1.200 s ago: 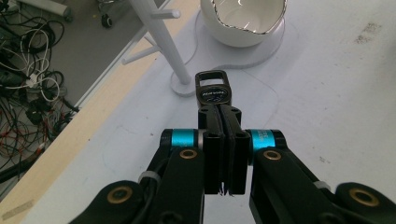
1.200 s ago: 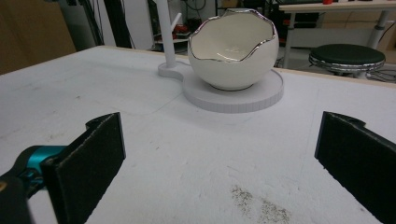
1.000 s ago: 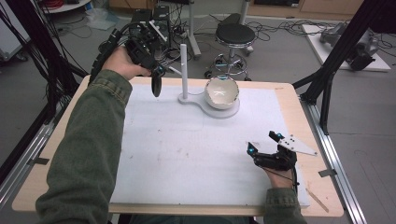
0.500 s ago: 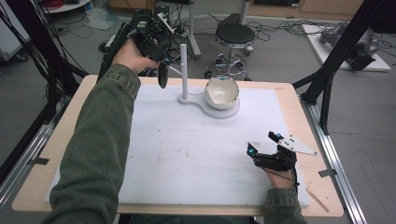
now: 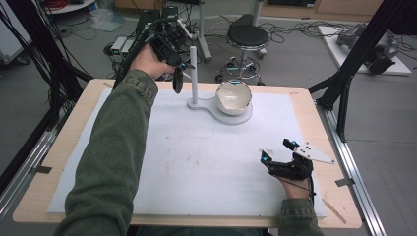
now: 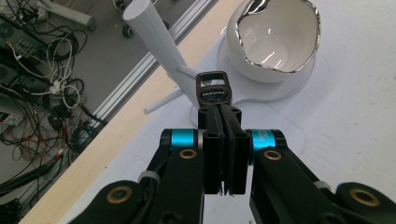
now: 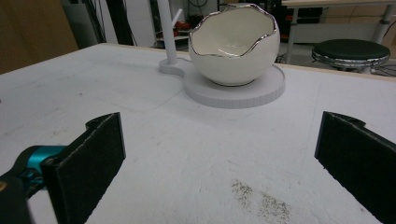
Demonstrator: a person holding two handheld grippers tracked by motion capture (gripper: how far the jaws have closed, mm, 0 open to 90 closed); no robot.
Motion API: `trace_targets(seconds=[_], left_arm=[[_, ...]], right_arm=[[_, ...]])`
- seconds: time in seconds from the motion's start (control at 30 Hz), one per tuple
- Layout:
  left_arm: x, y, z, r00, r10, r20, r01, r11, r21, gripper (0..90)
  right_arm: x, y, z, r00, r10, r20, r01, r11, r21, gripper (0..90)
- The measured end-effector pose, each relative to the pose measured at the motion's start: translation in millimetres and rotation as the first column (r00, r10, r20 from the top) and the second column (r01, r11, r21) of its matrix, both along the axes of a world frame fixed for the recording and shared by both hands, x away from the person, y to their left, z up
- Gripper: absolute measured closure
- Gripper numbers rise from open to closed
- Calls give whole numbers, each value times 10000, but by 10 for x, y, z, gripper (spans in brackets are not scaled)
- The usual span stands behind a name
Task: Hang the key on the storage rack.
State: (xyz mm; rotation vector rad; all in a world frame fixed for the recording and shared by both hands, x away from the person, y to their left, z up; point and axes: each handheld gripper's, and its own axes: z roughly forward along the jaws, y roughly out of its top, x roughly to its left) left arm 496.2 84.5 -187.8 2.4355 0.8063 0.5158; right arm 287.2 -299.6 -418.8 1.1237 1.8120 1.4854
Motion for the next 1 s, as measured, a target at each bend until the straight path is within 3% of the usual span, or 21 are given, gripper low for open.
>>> trace_targets(seconds=[0.07, 0.27, 0.37, 0.63, 0.73, 1.0], left_arm=[[6, -2, -16, 9999, 112, 88, -112, 9999, 54, 874], [30, -43, -107, 9998, -54, -209, 59, 9997, 252, 874], [36, -88, -144, 9998, -64, -178, 72, 9991, 411, 873], [90, -91, -208, 9994, 191, -304, -174, 9985, 528, 872], [104, -54, -249, 9993, 199, -329, -196, 9998, 91, 872], [96, -6, -326, 9987, 128, -486, -132, 9999, -67, 869]], right_arm=[[2, -2, -4, 10000, 13, 0, -13, 10000, -35, 7], [3, 1, -6, 10000, 4, 6, -3, 10000, -43, 7], [0, 1, -4, 10000, 13, 9, -13, 10000, -36, 7], [-5, -20, -8, 10000, -36, -41, 36, 10000, -21, 7], [-2, -27, -10, 10000, -28, 38, 28, 10000, -49, 7], [-5, -20, -12, 10000, -54, -37, 54, 9999, -103, 7]])
